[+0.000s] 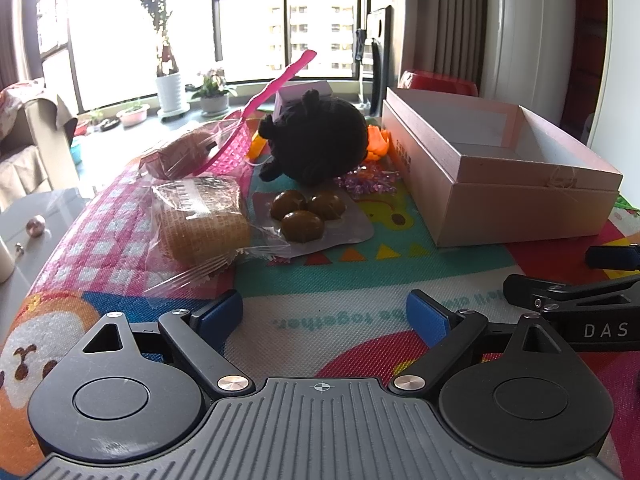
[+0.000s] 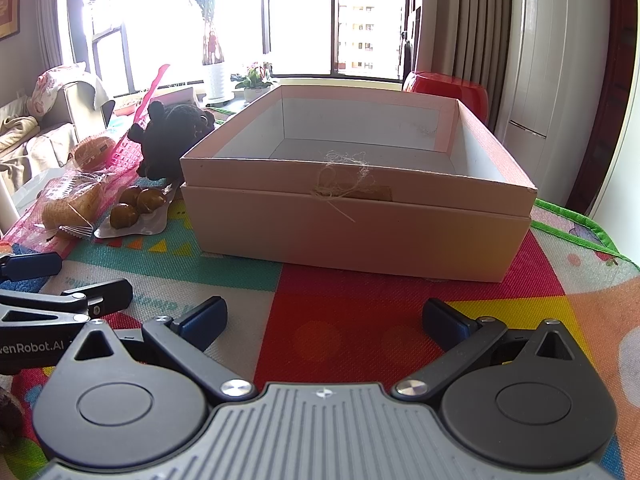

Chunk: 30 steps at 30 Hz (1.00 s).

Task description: Organize objects

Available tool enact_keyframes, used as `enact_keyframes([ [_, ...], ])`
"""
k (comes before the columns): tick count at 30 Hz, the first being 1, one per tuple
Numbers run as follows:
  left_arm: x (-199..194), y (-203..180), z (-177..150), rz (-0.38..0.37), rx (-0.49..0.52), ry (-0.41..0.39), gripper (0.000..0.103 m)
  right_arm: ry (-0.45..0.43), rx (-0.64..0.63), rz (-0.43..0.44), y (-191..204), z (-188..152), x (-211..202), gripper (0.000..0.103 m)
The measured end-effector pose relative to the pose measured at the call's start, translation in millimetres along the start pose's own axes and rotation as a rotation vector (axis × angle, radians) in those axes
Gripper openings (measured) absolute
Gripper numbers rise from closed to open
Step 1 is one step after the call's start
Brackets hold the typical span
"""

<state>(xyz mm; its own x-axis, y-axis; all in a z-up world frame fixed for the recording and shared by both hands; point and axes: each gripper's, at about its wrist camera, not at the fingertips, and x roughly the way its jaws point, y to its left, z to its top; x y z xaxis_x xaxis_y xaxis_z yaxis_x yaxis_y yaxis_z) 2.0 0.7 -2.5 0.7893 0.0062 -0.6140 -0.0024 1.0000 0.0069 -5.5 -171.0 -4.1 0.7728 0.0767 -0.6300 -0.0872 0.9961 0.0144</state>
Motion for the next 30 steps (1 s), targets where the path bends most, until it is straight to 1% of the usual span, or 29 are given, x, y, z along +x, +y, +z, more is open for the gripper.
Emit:
enact_keyframes([
  [4, -4, -1, 0, -0.006, -0.005, 0.000, 0.094, 0.000, 0.000, 0.000, 0, 0, 1, 0.103],
  [7, -9, 6, 3, -0.044, -0.037, 0.012, 0.093, 0.000, 0.001, 0.001, 0, 0, 1, 0.103],
  [9, -20, 16, 6, -0.065, -0.057, 0.014, 0.090, 0.000, 0.003, 0.002, 1, 1, 3, 0.103],
  [10, -27, 20, 8, -0.060, -0.057, -0.006, 0.090, -0.001, 0.005, 0.004, -1, 1, 1, 0.103],
  [13, -40, 39, 20, 0.034, -0.074, -0.097, 0.090, -0.003, 0.006, 0.005, -1, 1, 0, 0.103],
  [14, -38, 47, 25, 0.048, -0.094, -0.118, 0.090, -0.002, 0.005, 0.005, -1, 1, 0, 0.103],
  [15, -32, 55, 30, 0.060, -0.118, -0.116, 0.090, -0.001, 0.005, 0.004, -1, 1, 0, 0.103],
  [16, -23, 61, 36, 0.065, -0.133, -0.093, 0.090, -0.001, 0.005, 0.005, -1, 1, 0, 0.103],
  [20, 14, 69, 49, 0.072, -0.118, -0.007, 0.089, 0.011, -0.004, 0.012, -1, 3, 1, 0.103],
  [22, 27, 74, 52, 0.030, -0.135, 0.031, 0.083, 0.035, -0.013, 0.022, -2, 6, 3, 0.103],
  [23, 29, 76, 52, 0.015, -0.147, 0.037, 0.064, 0.052, -0.020, 0.029, -2, 8, 4, 0.103],
  [24, 28, 77, 51, 0.025, -0.157, 0.032, 0.060, 0.070, -0.028, 0.038, -3, 11, 5, 0.103],
  [27, 18, 86, 48, 0.030, -0.192, 0.021, 0.058, 0.085, -0.040, 0.036, -2, 12, 6, 0.103],
  [30, -4, 96, 40, -0.020, -0.194, -0.027, 0.058, 0.132, -0.034, 0.032, -1, 19, 9, 0.103],
])
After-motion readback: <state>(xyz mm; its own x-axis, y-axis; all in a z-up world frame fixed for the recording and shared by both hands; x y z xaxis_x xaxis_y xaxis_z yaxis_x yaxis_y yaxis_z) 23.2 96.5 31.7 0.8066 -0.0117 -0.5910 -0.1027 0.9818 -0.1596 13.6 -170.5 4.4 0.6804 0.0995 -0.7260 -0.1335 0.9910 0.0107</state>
